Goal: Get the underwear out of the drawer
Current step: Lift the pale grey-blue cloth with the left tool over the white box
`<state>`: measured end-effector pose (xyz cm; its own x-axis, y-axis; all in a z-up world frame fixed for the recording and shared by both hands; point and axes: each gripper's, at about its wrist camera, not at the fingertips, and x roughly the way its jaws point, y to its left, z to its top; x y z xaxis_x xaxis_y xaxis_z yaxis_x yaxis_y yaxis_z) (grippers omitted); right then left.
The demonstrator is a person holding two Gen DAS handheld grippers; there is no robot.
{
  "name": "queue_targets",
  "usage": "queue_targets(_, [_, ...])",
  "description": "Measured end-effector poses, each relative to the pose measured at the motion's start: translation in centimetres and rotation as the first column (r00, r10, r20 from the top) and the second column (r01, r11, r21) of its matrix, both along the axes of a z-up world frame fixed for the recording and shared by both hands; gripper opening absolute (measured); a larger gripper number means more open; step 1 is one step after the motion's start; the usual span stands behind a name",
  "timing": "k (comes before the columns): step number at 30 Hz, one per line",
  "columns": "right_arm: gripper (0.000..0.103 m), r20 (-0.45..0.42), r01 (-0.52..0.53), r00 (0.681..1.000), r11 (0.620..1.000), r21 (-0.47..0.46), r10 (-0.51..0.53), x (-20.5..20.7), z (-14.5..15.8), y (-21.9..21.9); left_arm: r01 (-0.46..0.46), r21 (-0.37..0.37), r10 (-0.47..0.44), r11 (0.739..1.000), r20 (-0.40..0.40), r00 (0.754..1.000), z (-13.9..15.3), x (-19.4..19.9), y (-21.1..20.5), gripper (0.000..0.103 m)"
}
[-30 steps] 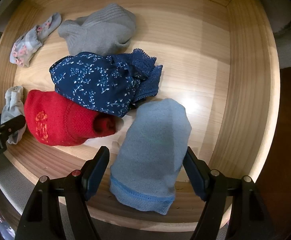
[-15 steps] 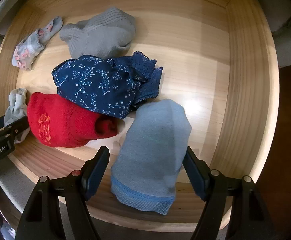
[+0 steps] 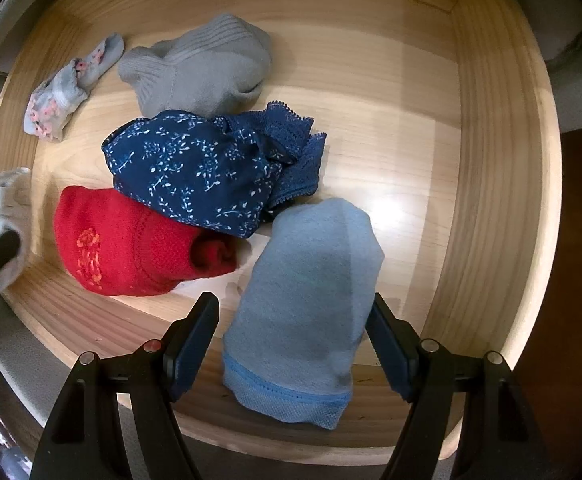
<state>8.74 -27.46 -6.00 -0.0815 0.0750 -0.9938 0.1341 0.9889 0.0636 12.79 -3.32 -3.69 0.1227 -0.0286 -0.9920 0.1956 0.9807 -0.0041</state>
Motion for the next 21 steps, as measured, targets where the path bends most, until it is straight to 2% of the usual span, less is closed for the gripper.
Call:
queue_targets(3, [0.072,0.0,-0.002,1.0,1.0,-0.004,0.002,0.0,-0.1,0.1,0.018,-0.007,-0.017,1.0,0.067,0.998,2.2,-0.4,-0.2,0.04])
queue_targets(6, [0.072,0.001,-0.005,1.0,1.0,-0.009,0.005,0.0,-0.1,0.2,0.036,0.016,-0.038,0.999,0.139,0.99,3.9,-0.7,-0.6,0.04])
queue_targets(11, [0.072,0.002,-0.011,1.0,1.0,-0.016,0.011,0.0,-0.1,0.5,0.069,0.029,-0.073,0.997,0.221,0.972,6.6,-0.6,-0.4,0.04])
queue_targets(21, [0.072,0.006,-0.019,1.0,1.0,-0.019,0.019,-0.1,0.1,1.0,0.112,0.041,-0.12,0.993,0.385,0.915,13.6,-0.4,-1.5,0.04])
